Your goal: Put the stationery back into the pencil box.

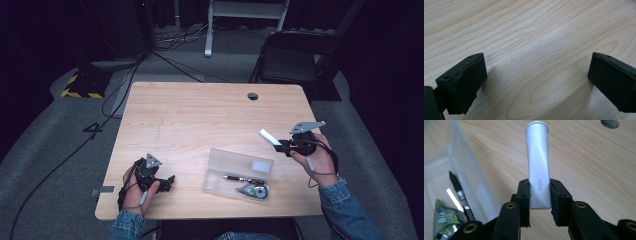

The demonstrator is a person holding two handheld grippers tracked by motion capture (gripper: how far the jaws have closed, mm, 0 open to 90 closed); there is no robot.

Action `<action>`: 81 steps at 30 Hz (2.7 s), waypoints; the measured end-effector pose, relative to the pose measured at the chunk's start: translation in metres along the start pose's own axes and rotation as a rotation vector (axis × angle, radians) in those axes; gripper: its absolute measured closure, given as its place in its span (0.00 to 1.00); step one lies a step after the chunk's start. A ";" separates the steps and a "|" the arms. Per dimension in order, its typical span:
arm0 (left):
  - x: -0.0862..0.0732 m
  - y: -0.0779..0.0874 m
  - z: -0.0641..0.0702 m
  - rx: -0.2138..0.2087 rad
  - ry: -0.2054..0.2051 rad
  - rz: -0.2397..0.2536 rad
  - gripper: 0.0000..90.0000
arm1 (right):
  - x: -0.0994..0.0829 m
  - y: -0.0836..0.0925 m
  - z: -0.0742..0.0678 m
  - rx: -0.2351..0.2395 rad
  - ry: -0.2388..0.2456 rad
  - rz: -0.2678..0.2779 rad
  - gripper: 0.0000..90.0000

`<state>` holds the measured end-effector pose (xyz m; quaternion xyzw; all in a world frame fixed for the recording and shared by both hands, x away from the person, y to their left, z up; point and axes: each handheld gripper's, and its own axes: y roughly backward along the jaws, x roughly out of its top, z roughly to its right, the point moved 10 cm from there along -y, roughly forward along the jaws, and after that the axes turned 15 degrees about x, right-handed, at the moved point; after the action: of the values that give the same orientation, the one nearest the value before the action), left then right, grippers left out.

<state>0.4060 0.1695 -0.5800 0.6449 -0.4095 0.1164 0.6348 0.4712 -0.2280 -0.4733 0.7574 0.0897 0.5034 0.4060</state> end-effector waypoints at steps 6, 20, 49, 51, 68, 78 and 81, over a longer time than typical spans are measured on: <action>0.000 0.000 0.000 0.000 0.000 0.000 0.03 | 0.008 0.000 -0.020 0.040 0.037 0.001 0.80; 0.000 0.000 0.000 0.000 0.000 0.000 0.03 | 0.017 -0.011 -0.064 0.159 0.123 -0.031 0.80; 0.000 0.000 0.000 0.000 0.000 0.000 0.03 | 0.006 -0.045 -0.116 0.330 0.261 -0.180 0.80; 0.000 0.000 0.000 0.000 0.000 0.000 0.03 | 0.003 -0.050 -0.120 0.345 0.271 -0.203 0.80; 0.000 0.000 0.000 0.000 0.001 0.000 0.03 | -0.015 -0.076 -0.135 0.418 0.338 -0.353 0.80; 0.000 0.000 0.000 0.000 0.000 0.000 0.03 | -0.021 -0.088 -0.134 0.425 0.373 -0.416 0.80; 0.000 0.000 0.000 0.000 0.000 0.000 0.03 | -0.022 -0.091 -0.134 0.425 0.371 -0.423 0.80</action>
<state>0.4060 0.1695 -0.5800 0.6449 -0.4094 0.1165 0.6347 0.3733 -0.1099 -0.5305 0.6853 0.4196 0.5075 0.3112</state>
